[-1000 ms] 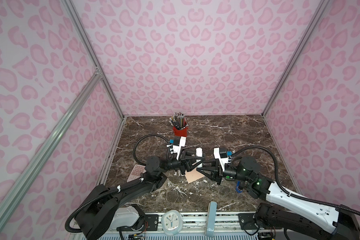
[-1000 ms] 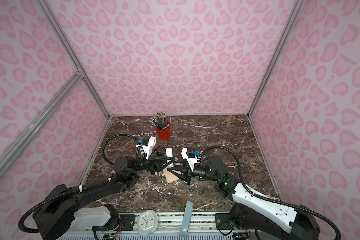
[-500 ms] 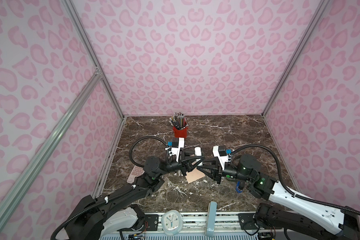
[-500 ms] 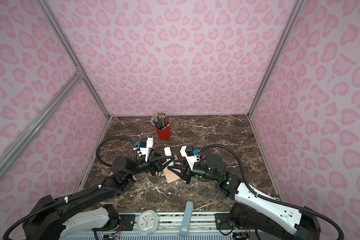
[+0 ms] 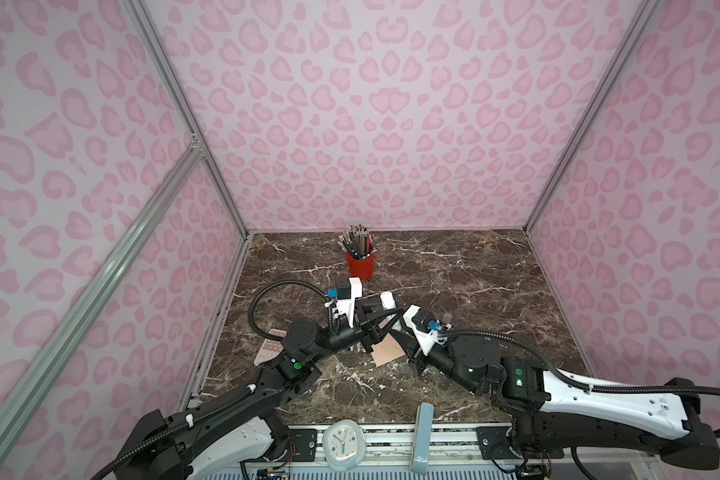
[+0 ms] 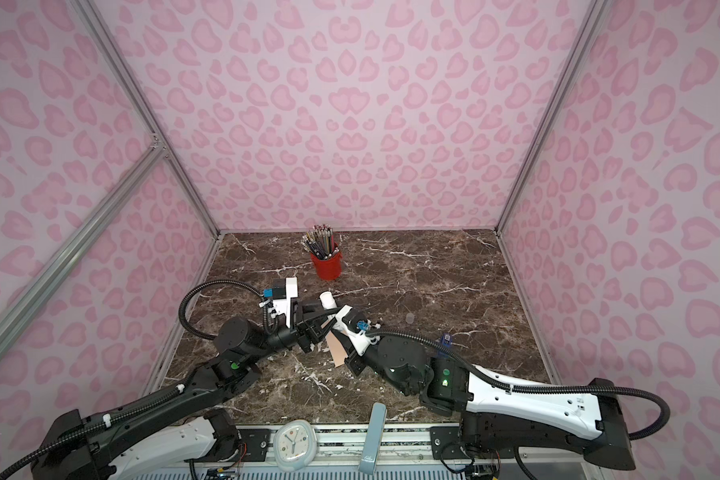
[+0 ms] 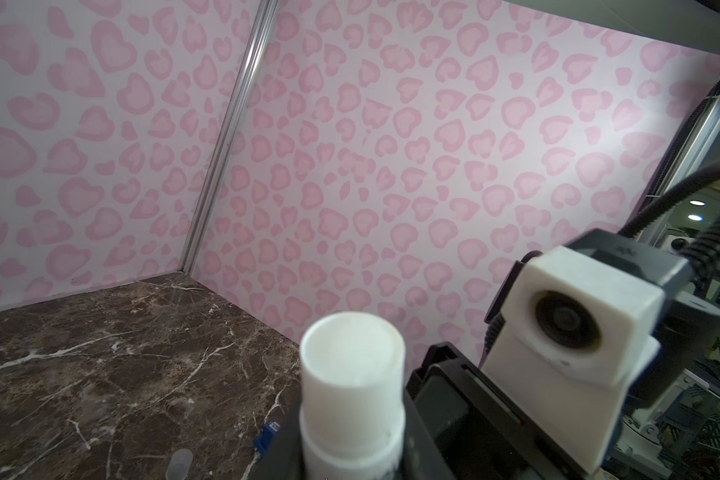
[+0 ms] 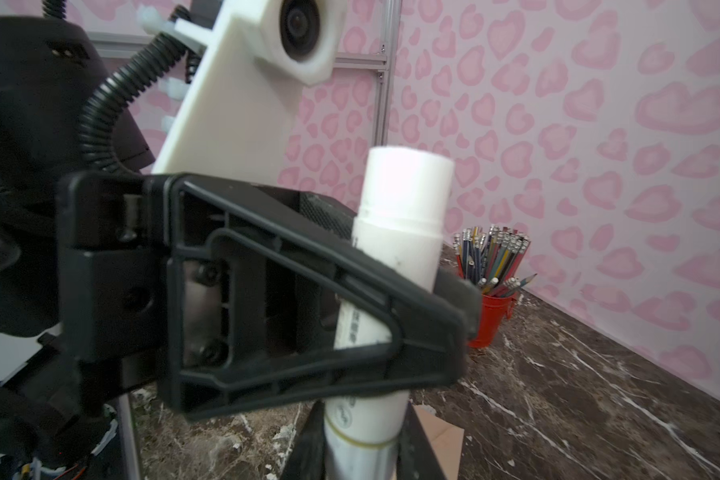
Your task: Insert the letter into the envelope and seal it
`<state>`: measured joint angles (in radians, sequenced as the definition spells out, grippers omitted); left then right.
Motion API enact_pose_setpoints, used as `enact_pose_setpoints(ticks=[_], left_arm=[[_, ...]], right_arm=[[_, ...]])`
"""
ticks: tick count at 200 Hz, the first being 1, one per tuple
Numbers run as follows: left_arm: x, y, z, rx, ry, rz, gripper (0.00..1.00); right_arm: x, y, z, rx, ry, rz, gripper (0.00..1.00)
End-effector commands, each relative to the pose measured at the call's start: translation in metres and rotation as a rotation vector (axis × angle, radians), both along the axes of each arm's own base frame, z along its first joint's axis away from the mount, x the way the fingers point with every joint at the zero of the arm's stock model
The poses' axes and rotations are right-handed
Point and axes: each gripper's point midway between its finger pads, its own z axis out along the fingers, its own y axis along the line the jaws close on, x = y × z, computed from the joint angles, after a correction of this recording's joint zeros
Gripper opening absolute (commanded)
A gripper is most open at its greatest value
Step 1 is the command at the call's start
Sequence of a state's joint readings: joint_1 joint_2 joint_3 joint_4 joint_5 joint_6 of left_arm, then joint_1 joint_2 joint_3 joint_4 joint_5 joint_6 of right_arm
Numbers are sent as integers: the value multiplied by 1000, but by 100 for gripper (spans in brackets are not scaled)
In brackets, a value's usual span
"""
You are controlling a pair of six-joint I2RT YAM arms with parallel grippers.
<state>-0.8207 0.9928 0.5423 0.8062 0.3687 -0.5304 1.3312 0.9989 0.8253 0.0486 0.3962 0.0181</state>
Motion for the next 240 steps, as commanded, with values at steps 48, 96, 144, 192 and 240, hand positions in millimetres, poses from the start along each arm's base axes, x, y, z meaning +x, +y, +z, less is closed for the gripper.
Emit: enact_pose_setpoints(ticks=[48,96,144,192,240], left_arm=[[49,28,-42,108,124,330,4],[51,29,-43,99,129,340,4],[51,26,-44,100,126,344,4],[50,34,-40,93,110,380,4],[43,39,-25,90,73,357,4]], right_arm=[[-17,19,37,45,-167,-30,15],[-23,24,33,-24,-226,-69,15],[-30,29,26,-58,-272,-82,19],[-31,20,11,-79,-213,-38,36],[-35,-1,-25,-16,-15,241,45]])
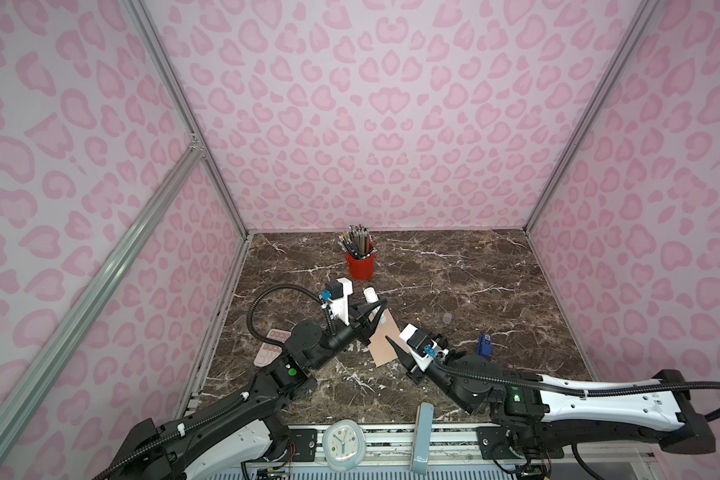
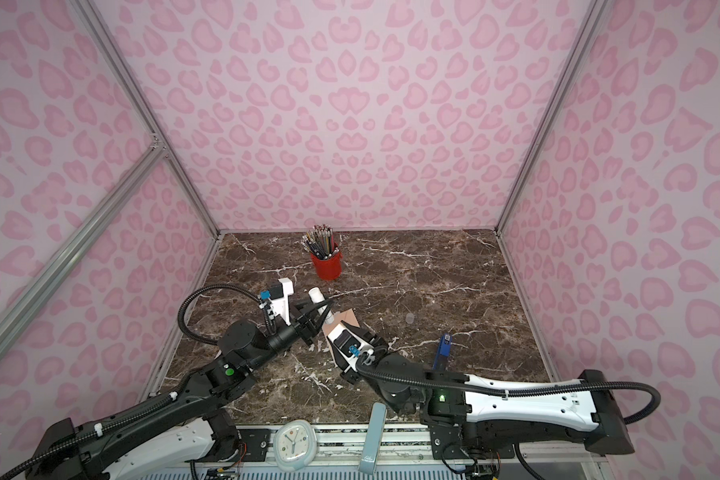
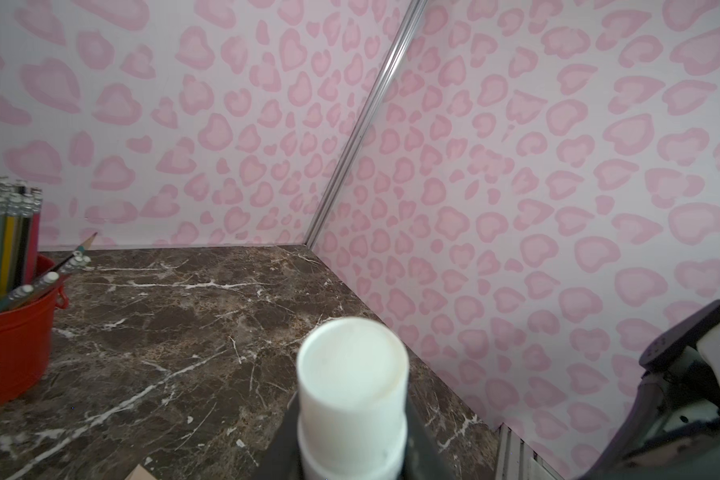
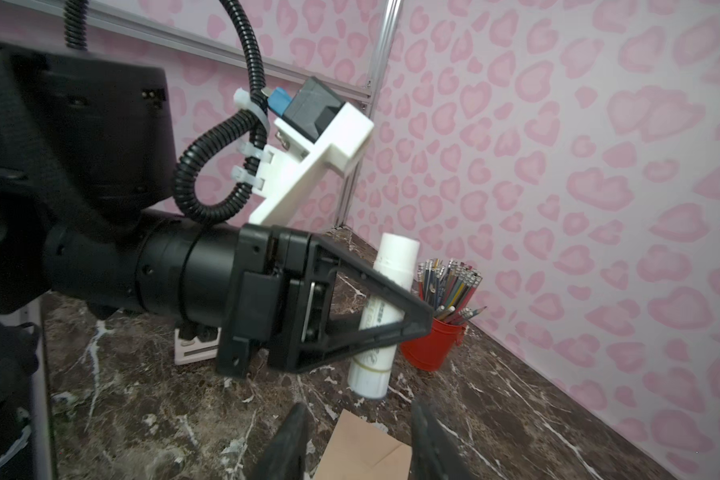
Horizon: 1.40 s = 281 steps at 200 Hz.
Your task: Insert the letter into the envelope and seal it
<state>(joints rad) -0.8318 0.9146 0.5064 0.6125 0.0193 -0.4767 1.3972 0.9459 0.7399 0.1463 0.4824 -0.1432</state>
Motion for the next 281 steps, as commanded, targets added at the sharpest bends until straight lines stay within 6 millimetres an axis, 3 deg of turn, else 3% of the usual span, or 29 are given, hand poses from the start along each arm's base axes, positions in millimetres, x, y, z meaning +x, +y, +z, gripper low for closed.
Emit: enact_pose_setpoints(ticks=[1,23,50,106,177,281], left_arm=[[0,4,9,4,-33,11,4],[-9,-1,19,-15,-54,-61,4],[-26,-14,31,-32,-90,-207,4],[-56,-42,39,-39,-122,-479,4],[-65,-46,41,-63,-132,-539,4],[-72,-51,40,-73,-132,-597,4]], right_arm=[[-23,6,-26,16,139,241,45],[-17,-7,-36,81,234,312,46],[-6,-17,-31,191,297,363,46],[-10,-5,-10,269,321,509,45],[-6,-4,1,283,290,517,43],[8,-8,3,315,313,495,46]])
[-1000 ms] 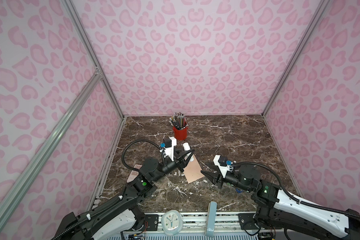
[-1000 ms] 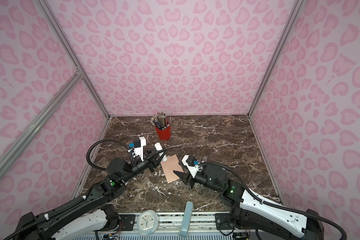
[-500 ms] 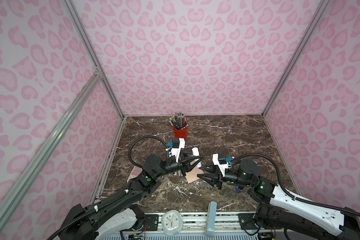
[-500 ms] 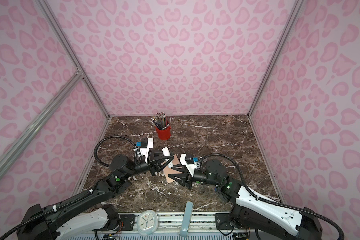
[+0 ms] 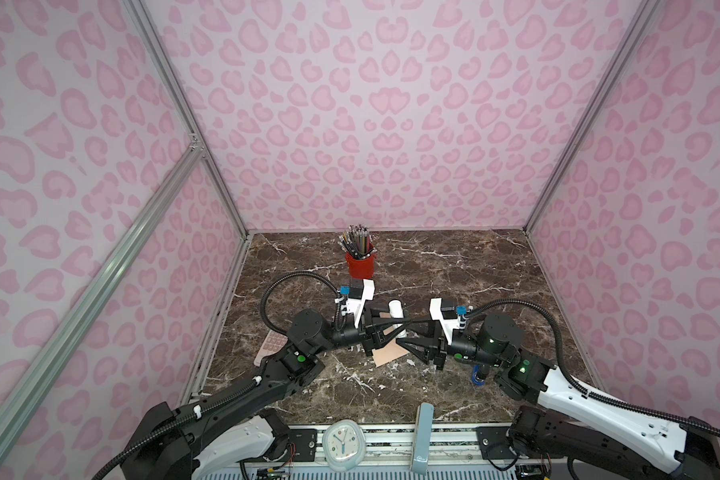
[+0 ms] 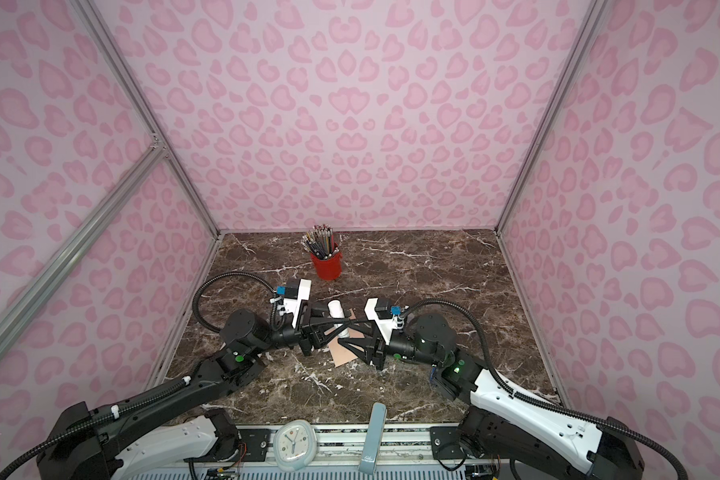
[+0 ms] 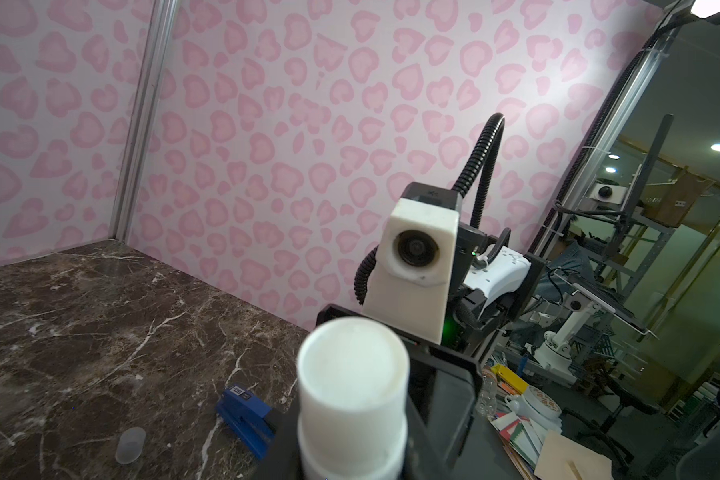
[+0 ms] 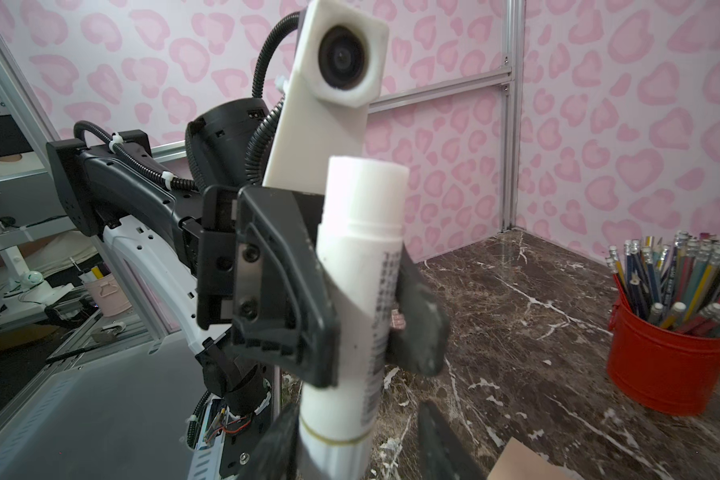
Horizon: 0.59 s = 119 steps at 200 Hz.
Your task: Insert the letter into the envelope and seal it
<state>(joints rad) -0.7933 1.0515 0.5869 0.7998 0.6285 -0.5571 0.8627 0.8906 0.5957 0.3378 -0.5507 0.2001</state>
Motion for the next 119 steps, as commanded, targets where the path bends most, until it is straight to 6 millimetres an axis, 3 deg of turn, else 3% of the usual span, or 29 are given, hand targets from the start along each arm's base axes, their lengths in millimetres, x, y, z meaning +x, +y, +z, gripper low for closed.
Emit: enact_pose_setpoints(ticks=[1,41,119], left_arm=[[-5,1,10,-32,-30,-23,4],[-4,1,11,-34,-34,-13,4],[-2,4,15,-42,-39,8,4]], right_arm=[[-2,2,13,42,-17,21,46],[-6,5,9,36,-4,52,39],[-3,0,2,34,21,40,39]])
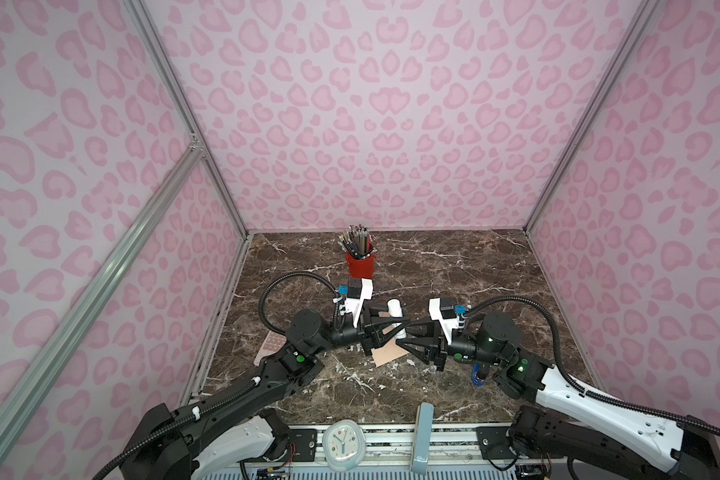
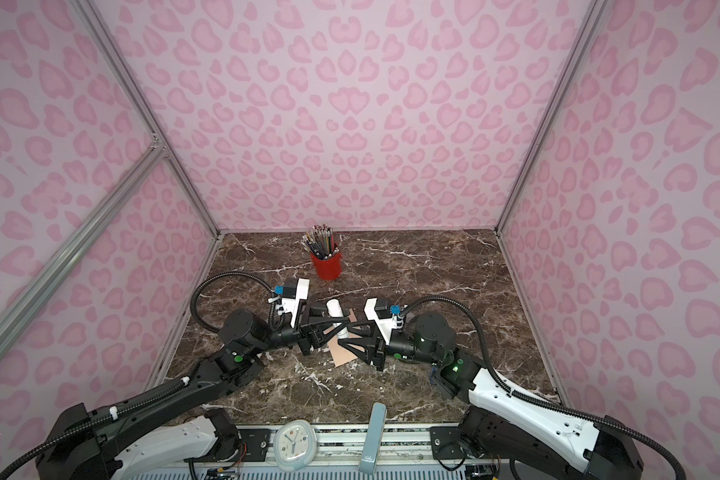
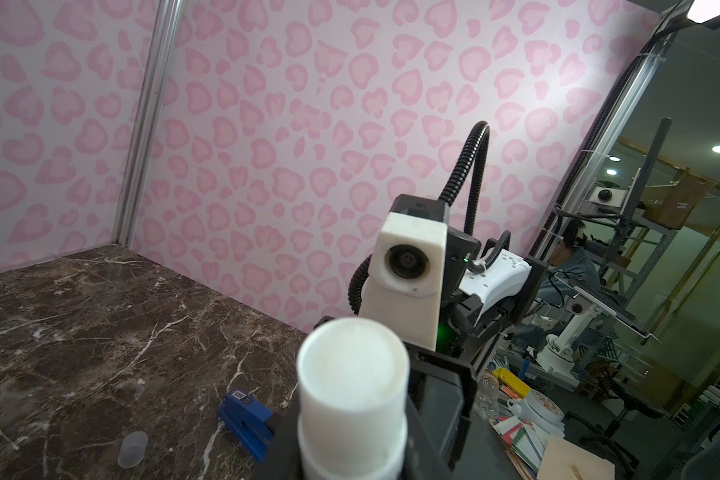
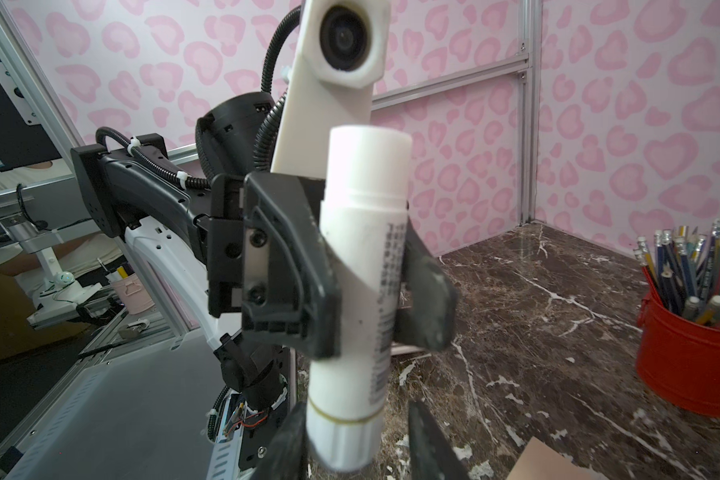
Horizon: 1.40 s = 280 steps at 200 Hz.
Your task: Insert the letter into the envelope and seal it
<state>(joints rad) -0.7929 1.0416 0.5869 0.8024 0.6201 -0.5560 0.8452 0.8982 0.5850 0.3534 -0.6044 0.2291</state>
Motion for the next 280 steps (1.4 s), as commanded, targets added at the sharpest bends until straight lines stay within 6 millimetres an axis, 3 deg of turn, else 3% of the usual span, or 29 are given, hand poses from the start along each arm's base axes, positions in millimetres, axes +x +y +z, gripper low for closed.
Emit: enact_pose_setpoints(ticks=[1,49,102,167,195,220,280], left_arm=[[-2,2,11,-32,-30,-1,4],[-1,-1,7,-32,-20,-13,4],[1,-2,8,-31,-22,-7,4],[7,1,10,-28,-26,47,4],[8,1,11,-29,-27,51,4],[8,0,11,-27,-25,46,4],[9,-4,6,-19,-15,40,4]], right_arm=[[0,-1,6,29,-10,4,39],[-1,2,13,45,-7,18,39],[2,1,10,32,-2,3,28],[6,1,6,-1,-23,-39,28],[7,0,5,0,-29,-54,34],[8,-1,7,5,-33,-62,34],[9,1,9,7,-26,-62,22]])
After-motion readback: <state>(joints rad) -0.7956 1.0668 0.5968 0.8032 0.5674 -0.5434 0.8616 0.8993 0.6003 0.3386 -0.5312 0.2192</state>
